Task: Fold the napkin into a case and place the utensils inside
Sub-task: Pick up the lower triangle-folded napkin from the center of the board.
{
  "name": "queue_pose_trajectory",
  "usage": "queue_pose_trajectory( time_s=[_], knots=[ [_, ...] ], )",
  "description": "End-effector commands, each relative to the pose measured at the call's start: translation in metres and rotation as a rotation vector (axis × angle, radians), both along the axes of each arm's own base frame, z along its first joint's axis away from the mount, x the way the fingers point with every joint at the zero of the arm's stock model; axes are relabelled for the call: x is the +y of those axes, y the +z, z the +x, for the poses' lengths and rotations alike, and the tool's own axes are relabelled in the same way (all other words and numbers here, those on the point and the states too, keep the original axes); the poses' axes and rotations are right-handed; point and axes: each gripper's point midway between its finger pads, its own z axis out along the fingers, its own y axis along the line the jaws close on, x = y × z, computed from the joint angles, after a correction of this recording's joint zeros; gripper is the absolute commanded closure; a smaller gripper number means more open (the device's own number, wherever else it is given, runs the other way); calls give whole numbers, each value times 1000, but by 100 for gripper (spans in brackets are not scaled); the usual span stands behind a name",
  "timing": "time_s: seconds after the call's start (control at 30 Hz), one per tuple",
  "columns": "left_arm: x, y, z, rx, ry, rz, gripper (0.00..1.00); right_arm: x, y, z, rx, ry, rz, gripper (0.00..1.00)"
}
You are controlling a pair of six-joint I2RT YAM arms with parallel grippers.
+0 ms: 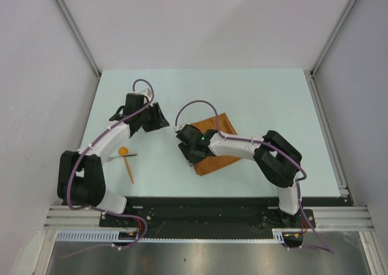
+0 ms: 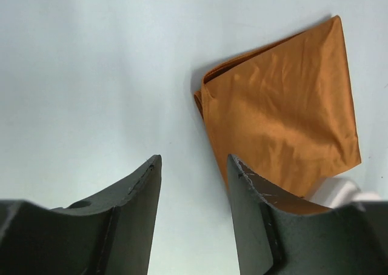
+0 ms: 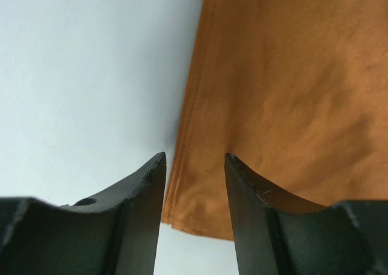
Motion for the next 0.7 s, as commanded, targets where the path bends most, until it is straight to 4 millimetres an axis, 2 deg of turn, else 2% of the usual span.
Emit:
queue_pose_trajectory(
  time_s=[0.0,0.07,0.23,0.3,0.4,0.47,0.53,0.57,0.63,0.67],
  knots=[
    [7,12,-8,-39,36,-31,48,2,-4,14,0,-10,-2,52],
    [8,9,-16,-30,39,-37,49,-2,-15,11,13,-8,-31,52],
    [8,15,-25,-52,41,-61,49,-11,-44,-8,64,-9,-106,51],
    [8,15,-28,-48,40,-66,49,-18,-56,-14,84,-18,-135,65],
    [6,19,-34,-50,28,-82,49,-22,-64,-19,72,-20,-187,79],
    [5,17,-40,-44,27,-92,48,-21,-64,-15,58,-30,-198,88],
    [1,16,-44,-38,21,-125,48,-19,-59,-9,43,-39,-198,93],
    [-1,8,-52,-14,17,-139,47,-17,-55,-7,53,-43,-177,99],
    [-9,6,-54,-16,4,-185,43,-4,-35,-4,59,-44,-79,100],
    [-17,-4,-65,13,-22,-203,38,-2,-26,3,61,-65,-32,100]
  ],
)
